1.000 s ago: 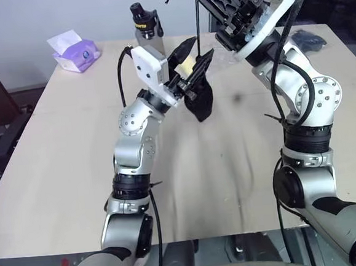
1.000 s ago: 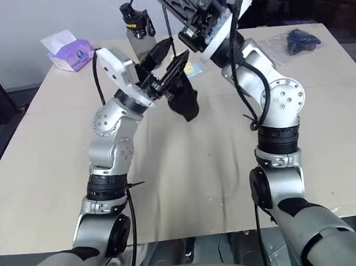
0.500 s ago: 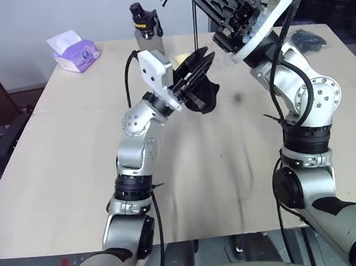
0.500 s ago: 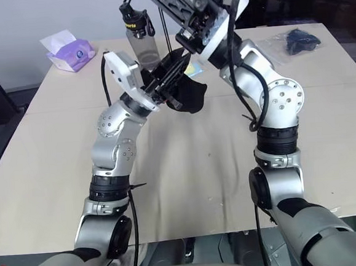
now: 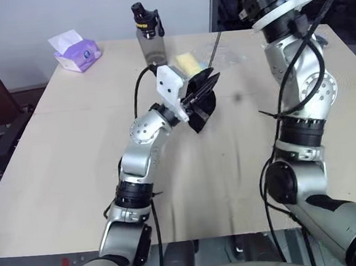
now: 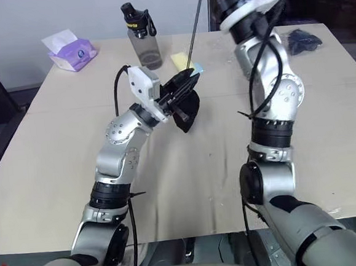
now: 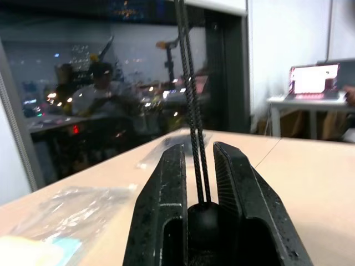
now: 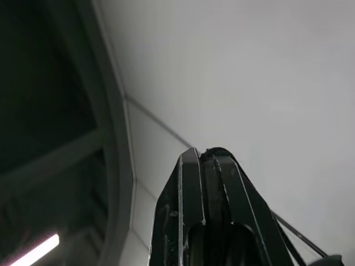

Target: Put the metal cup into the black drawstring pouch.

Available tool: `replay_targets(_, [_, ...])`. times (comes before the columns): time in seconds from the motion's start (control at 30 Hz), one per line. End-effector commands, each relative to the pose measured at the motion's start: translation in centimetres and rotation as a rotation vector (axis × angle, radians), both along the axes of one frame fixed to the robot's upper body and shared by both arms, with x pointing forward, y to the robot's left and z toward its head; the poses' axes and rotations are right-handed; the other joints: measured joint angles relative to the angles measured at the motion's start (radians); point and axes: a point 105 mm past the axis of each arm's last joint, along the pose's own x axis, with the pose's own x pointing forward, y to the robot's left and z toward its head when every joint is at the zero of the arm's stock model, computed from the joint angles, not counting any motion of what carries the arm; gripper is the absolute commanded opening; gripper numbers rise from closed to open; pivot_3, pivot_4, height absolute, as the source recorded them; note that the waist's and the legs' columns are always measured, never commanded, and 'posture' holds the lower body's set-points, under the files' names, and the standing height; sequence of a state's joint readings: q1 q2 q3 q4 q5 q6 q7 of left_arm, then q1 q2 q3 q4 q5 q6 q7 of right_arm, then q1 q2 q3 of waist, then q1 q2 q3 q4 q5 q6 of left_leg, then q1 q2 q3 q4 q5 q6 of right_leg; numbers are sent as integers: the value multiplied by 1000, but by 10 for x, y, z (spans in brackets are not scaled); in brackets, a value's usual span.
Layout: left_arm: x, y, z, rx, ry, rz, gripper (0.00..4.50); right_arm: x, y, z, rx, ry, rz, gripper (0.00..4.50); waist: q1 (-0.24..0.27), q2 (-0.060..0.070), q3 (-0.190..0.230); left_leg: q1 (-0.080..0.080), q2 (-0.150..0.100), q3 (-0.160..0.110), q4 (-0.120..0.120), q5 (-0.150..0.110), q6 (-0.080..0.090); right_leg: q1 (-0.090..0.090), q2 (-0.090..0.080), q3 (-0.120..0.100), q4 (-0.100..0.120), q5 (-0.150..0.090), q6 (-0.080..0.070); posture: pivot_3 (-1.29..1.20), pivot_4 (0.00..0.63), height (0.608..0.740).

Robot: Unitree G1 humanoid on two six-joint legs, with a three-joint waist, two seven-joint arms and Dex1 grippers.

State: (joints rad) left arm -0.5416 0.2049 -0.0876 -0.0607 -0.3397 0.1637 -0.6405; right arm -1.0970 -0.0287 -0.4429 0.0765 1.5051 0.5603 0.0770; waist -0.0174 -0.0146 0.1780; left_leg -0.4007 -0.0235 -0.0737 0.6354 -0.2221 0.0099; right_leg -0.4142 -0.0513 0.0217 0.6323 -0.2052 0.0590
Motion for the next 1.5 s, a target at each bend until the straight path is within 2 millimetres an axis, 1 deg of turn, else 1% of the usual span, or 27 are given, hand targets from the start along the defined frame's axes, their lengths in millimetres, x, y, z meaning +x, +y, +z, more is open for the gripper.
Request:
replay_targets(0.03, [5,8,-21,6,88,34,2375,-33,-10,36,38,-189,3,0,-1,2,1,0,-1,0,0,0,0,0,0,0,0,0,0,0,150,740])
replay_targets(0.07, [4,9,-22,9,88,38,2979,-34,-7,35,24,-191,4,0,-3,2,1,-1,-1,0,-1,0,0,-1,0,0,0,0,0,0,150,740])
replay_targets(0.1, [3,11,-22,5,82,39,3217,-34,-4,34,13,-192,8,0,-7,2,1,-1,0,0,-1,0,0,-2,1,0,0,0,0,0,150,740])
replay_targets(0.13, [2,15,-22,0,81,42,3734,-34,-1,33,5,-194,12,0,-12,2,1,-1,0,0,-1,0,0,-2,1,0,1,0,0,0,150,740])
replay_targets(0.23, [-2,23,-26,0,85,45,3734,-35,3,32,-9,-199,20,0,-20,2,1,0,1,0,-1,0,0,-2,1,0,2,0,0,0,150,740])
replay_targets(0.33, [-4,34,-34,31,99,67,3734,-36,7,30,-27,-198,24,0,-24,2,1,1,1,1,-1,0,0,-2,1,1,3,0,0,0,150,740])
replay_targets(0.4, [-4,45,-39,46,109,103,3734,-35,10,27,-47,-191,24,0,-24,2,2,1,2,1,-1,0,0,-2,1,1,3,0,0,0,150,740])
replay_targets(0.5, [2,69,-44,78,114,191,3734,-30,16,20,-93,-163,17,0,-23,2,2,1,2,0,-1,0,0,-2,1,1,3,0,0,0,150,740])
replay_targets(0.63, [6,107,-47,121,114,320,3734,-15,29,-3,-224,-85,-14,0,-24,2,2,1,2,0,-1,0,0,-2,1,1,3,0,0,0,150,740])
replay_targets(0.73, [4,126,-49,142,122,372,3734,-7,39,-17,-278,-41,-8,0,-24,3,2,0,2,0,-1,0,0,-4,1,2,3,0,0,0,150,740])
replay_targets(0.8, [2,136,-52,161,131,394,3734,-1,43,-27,-307,0,-11,0,-23,3,2,0,3,0,-1,0,0,-4,1,2,3,0,0,0,150,740])
replay_targets(0.93, [-3,149,-55,174,143,429,3734,18,43,-49,-356,100,-55,0,-22,3,2,0,3,0,-2,0,0,-4,0,2,3,0,0,0,150,740])
replay_targets(0.97, [-4,151,-55,176,144,432,3734,8,31,-74,-359,111,-55,0,-20,3,2,0,2,0,-2,0,0,-4,0,2,3,0,0,0,150,740])
replay_targets(1.0, [-5,152,-56,178,146,433,3734,-5,22,-94,-368,119,-54,0,-8,-2,-2,0,2,0,-1,0,0,-4,-1,2,3,0,0,0,150,740])
replay_targets(1.03, [-7,152,-58,181,152,433,3734,-17,16,-110,-386,129,-55,0,1,-4,-3,-1,2,-2,-3,0,0,-2,-1,-2,1,0,0,0,150,740])
replay_targets(1.07, [-8,153,-59,184,158,433,3734,-24,12,-121,-398,143,-58,0,4,-4,-3,0,4,-4,-2,0,0,1,-1,-6,-1,-1,-1,0,150,740])
replay_targets(1.1, [-11,153,-63,195,171,430,3734,-27,8,-131,-417,162,-61,0,5,-1,-1,-2,4,-4,-2,0,0,0,-1,-6,-2,-1,-1,0,150,740])
replay_targets(1.17, [-15,155,-71,209,195,429,3734,-36,-1,-150,-450,199,-40,0,0,1,0,-7,2,-4,-2,0,0,-7,-4,-2,-1,0,0,0,150,740])
replay_targets(1.2, [-18,157,-73,212,206,426,3734,-43,-6,-159,-466,210,-24,0,-1,1,0,-14,0,-2,1,0,0,-16,-5,3,3,0,0,0,150,740])
replay_targets(1.23, [-20,158,-74,214,214,423,3826,-50,-11,-165,-479,217,-7,591,-3,1,0,-14,0,-1,1,0,0,-17,-5,4,4,0,0,0,150,740])
replay_targets(1.3, [-25,159,-77,219,227,413,3826,-61,-19,-175,-504,230,15,1365,-5,1,0,-13,1,0,1,0,0,-17,-5,4,4,0,0,0,150,740])
replay_targets(1.33, [-29,159,-80,226,237,404,3826,-65,-25,-184,-534,252,14,1871,-4,1,0,-12,2,-1,1,0,0,-16,-3,4,4,0,0,0,150,740])
replay_targets(1.37, [-35,160,-84,240,248,395,3826,-70,-33,-195,-578,275,11,2277,-3,1,0,-12,3,-1,1,0,0,-16,-2,3,5,0,0,0,150,740])
replay_targets(1.43, [-46,162,-96,273,283,380,3826,-81,-45,-220,-752,296,-3,2277,-1,1,0,-12,4,1,1,0,0,-15,-1,1,5,-1,-1,0,150,740])
replay_targets(1.5, [-56,165,-105,290,325,367,3826,-86,-58,-246,-1002,258,-75,2277,0,2,0,-12,4,3,2,0,0,-15,-1,2,5,-2,-3,0,150,740])
